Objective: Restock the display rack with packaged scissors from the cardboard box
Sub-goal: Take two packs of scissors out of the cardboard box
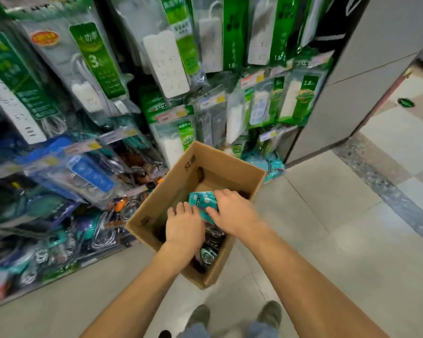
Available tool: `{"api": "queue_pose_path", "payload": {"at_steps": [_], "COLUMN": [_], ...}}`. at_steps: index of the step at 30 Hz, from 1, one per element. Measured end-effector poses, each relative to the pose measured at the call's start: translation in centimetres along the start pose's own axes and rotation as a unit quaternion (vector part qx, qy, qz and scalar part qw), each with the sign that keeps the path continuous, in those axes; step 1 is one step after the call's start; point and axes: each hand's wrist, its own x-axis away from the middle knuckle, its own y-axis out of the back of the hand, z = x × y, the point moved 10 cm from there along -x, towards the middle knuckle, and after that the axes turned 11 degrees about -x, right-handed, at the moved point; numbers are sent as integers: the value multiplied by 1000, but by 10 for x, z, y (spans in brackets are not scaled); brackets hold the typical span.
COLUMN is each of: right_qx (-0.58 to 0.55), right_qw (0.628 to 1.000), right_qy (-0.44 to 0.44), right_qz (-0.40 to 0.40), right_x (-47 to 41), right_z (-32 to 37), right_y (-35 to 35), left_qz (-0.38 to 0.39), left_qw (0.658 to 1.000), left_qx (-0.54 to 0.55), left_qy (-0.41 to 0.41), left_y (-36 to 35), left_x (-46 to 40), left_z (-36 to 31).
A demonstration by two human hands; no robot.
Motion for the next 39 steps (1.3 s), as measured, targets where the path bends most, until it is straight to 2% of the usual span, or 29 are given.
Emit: {"api": "queue_pose_path", "payload": {"at_steps": [5,11,17,22,30,35,39], "right_qx": [40,94,153,185,248,216,229], "right_qw": [992,971,951,934,896,909,909], "right_qy": [48,35,26,31,75,61,101], "right_qz": [106,215,266,303,359,350,333], "right_x": [-25,-55,-79,-97,-115,-128,-133], "right_z": [-1,-11,-19,-23,-37,-49,-50], "right_y": [-13,-49,-74,-105,-141,-136,-131], "left_qz": [39,116,186,261,280,272,258], "left_qw": [997,986,977,948,850,756,674], "left_qx": [11,39,51,126,352,451,508], "left_qy": [62,113,94,129,276,388,469], "left_y": [1,-22,-53,-94,-126,-136,-142], "left_x": [5,-3,-37,-48,-39,-33,-26], "left_z": [-3,-5,-19,-22,-7,-1,-10]}}
